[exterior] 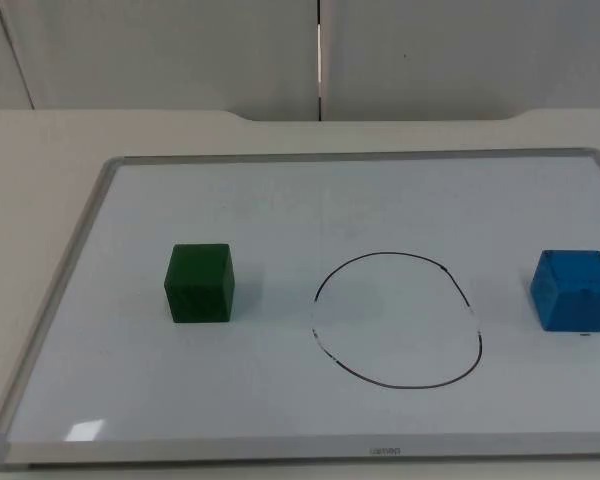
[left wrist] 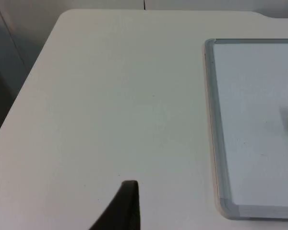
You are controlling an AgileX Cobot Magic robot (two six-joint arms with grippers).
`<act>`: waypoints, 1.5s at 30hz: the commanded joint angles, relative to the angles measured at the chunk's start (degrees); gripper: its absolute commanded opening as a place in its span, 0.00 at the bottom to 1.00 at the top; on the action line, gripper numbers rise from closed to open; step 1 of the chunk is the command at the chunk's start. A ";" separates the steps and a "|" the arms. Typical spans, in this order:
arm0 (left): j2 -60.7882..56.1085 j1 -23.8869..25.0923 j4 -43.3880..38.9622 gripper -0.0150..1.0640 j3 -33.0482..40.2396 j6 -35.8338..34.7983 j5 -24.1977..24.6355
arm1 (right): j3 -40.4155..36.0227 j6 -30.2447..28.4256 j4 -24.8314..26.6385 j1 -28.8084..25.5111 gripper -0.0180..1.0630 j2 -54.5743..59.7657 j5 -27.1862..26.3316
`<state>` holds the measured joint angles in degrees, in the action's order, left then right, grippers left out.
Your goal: Push the two cubes into the marked area.
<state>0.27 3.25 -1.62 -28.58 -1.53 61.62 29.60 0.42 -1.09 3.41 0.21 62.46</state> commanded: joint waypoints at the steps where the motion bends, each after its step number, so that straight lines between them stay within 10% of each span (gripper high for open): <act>1: -0.27 0.04 0.97 0.99 0.22 0.89 -0.11 | -0.01 0.11 0.17 -0.16 0.99 -0.21 -0.67; 37: 6.60 0.04 1.62 0.99 0.12 1.53 -0.21 | -0.01 0.11 0.17 0.81 0.99 -0.21 -0.67; 45: 10.15 0.04 3.06 0.74 -1.37 1.53 -4.38 | -0.01 0.11 0.17 0.81 0.99 -0.21 -0.67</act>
<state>9.52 3.25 0.41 -29.36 0.00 59.65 29.60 0.42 -1.09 4.09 0.21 62.46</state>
